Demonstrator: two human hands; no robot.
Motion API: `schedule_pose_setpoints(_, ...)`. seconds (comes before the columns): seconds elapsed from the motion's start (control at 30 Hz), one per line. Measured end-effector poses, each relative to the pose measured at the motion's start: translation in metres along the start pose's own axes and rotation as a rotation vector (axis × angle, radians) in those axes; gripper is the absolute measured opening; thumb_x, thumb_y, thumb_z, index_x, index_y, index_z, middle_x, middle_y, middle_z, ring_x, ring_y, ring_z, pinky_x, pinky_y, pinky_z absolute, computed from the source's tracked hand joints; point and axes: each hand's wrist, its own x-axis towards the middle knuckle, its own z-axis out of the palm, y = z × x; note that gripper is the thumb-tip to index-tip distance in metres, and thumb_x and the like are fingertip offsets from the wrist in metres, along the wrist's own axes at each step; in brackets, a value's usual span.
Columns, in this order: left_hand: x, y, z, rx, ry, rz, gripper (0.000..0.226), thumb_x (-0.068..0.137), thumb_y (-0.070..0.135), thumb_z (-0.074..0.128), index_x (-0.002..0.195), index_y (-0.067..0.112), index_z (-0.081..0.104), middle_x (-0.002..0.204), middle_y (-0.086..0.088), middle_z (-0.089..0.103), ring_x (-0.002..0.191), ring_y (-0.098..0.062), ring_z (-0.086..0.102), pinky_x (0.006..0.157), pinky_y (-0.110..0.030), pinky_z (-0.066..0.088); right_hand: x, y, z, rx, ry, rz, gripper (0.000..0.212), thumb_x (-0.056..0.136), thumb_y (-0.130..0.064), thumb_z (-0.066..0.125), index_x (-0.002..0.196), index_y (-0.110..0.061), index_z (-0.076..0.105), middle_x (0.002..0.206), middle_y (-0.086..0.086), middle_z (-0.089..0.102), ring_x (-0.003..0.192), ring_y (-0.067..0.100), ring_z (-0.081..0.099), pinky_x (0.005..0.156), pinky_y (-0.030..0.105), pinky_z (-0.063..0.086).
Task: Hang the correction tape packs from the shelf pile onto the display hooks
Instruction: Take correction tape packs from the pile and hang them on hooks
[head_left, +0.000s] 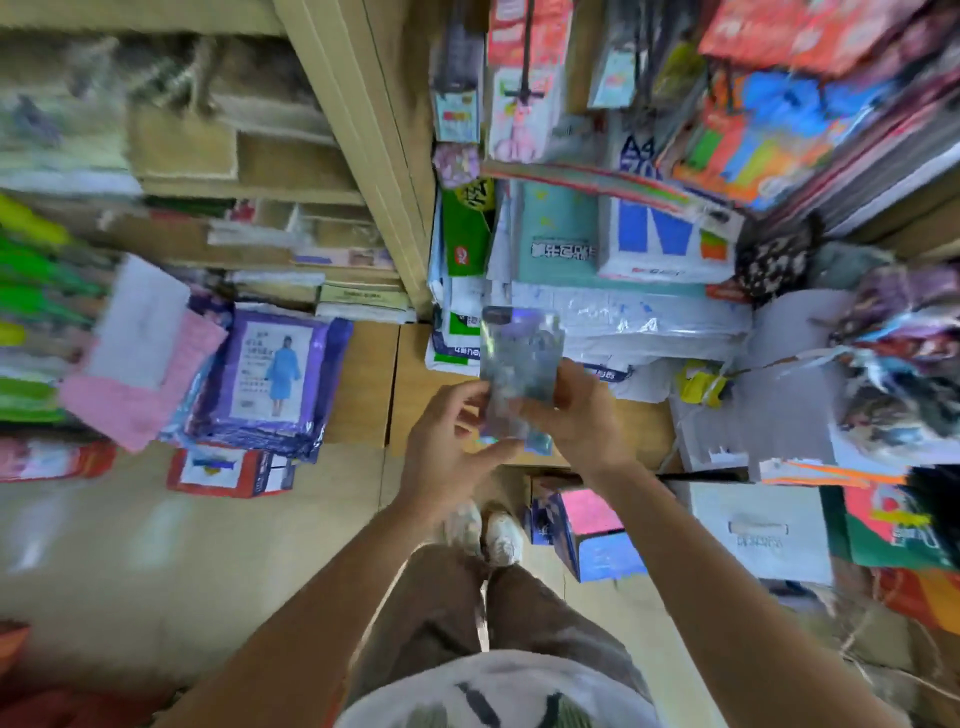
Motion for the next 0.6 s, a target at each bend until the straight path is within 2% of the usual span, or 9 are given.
schedule_pose_setpoints(0.1, 0.009, 0.040, -0.043, 0.095, 0.029, 0.115, 0.048, 0.076, 0.043, 0.076, 0.119, 0.027, 0.065, 0.105, 0.016, 0.068, 0.090, -0.011, 0.066, 0.078, -0.021, 0.051, -0.007, -0.059, -0.012, -0.001, 0.024, -0.125, 0.030, 0.077, -0.001, 0.081, 0.100, -0.017, 0.069, 0.089, -0.001, 0.076, 0.078, 0.010, 0.070, 0.070, 0.032, 0.057)
schedule_pose_setpoints(0.17, 0.021, 0.065, -0.076, 0.164, 0.087, 0.179, 0.036, 0.081, 0.034, 0.075, 0.115, 0.025, 0.068, 0.102, 0.017, 0.070, 0.092, -0.007, 0.067, 0.078, -0.018, 0.050, -0.008, -0.096, -0.019, -0.007, 0.054, -0.217, 0.029, 0.078, -0.002, 0.080, 0.100, -0.019, 0.069, 0.091, 0.001, 0.076, 0.078, 0.016, 0.071, 0.071, 0.039, 0.060)
schedule_pose_setpoints(0.23, 0.037, 0.092, -0.109, 0.215, 0.159, 0.247, 0.025, 0.085, 0.020, 0.077, 0.109, 0.021, 0.071, 0.097, 0.016, 0.071, 0.090, -0.002, 0.067, 0.077, -0.013, 0.048, -0.010, -0.131, -0.022, -0.008, 0.068, -0.313, 0.027, 0.079, -0.003, 0.079, 0.100, -0.018, 0.069, 0.093, 0.008, 0.075, 0.082, 0.030, 0.070, 0.073, 0.049, 0.058)
schedule_pose_setpoints(0.3, 0.055, 0.119, -0.141, 0.236, 0.217, 0.316, 0.016, 0.087, 0.017, 0.074, 0.103, 0.020, 0.074, 0.093, 0.018, 0.073, 0.085, 0.001, 0.067, 0.076, -0.014, 0.049, -0.008, -0.164, -0.022, -0.011, 0.077, -0.411, 0.029, 0.081, -0.006, 0.080, 0.104, -0.021, 0.070, 0.097, 0.009, 0.075, 0.090, 0.037, 0.067, 0.078, 0.055, 0.055)
schedule_pose_setpoints(0.43, 0.084, 0.169, -0.196, 0.267, 0.294, 0.462, 0.015, 0.089, 0.023, 0.070, 0.102, 0.029, 0.073, 0.092, 0.025, 0.071, 0.084, 0.003, 0.068, 0.077, -0.015, 0.053, -0.008, -0.228, -0.012, -0.076, 0.128, -0.586, 0.030, 0.081, -0.013, 0.081, 0.103, -0.030, 0.070, 0.099, -0.006, 0.076, 0.094, 0.028, 0.069, 0.083, 0.051, 0.053)
schedule_pose_setpoints(0.53, 0.114, 0.214, -0.235, 0.346, 0.433, 0.660, 0.019, 0.089, 0.026, 0.065, 0.104, 0.018, 0.074, 0.097, 0.009, 0.073, 0.089, -0.008, 0.067, 0.081, -0.035, 0.056, -0.002, -0.279, -0.002, -0.120, 0.188, -0.708, 0.027, 0.082, -0.014, 0.080, 0.101, -0.030, 0.070, 0.094, 0.008, 0.073, 0.089, 0.031, 0.067, 0.077, 0.050, 0.054)
schedule_pose_setpoints(0.6, 0.138, 0.253, -0.264, 0.427, 0.591, 0.836, 0.017, 0.087, 0.019, 0.068, 0.102, 0.013, 0.074, 0.099, 0.000, 0.072, 0.092, -0.019, 0.064, 0.081, -0.039, 0.052, 0.001, -0.316, 0.005, -0.146, 0.234, -0.810, 0.026, 0.084, -0.015, 0.079, 0.102, -0.030, 0.069, 0.094, 0.014, 0.070, 0.088, 0.033, 0.065, 0.077, 0.050, 0.054)
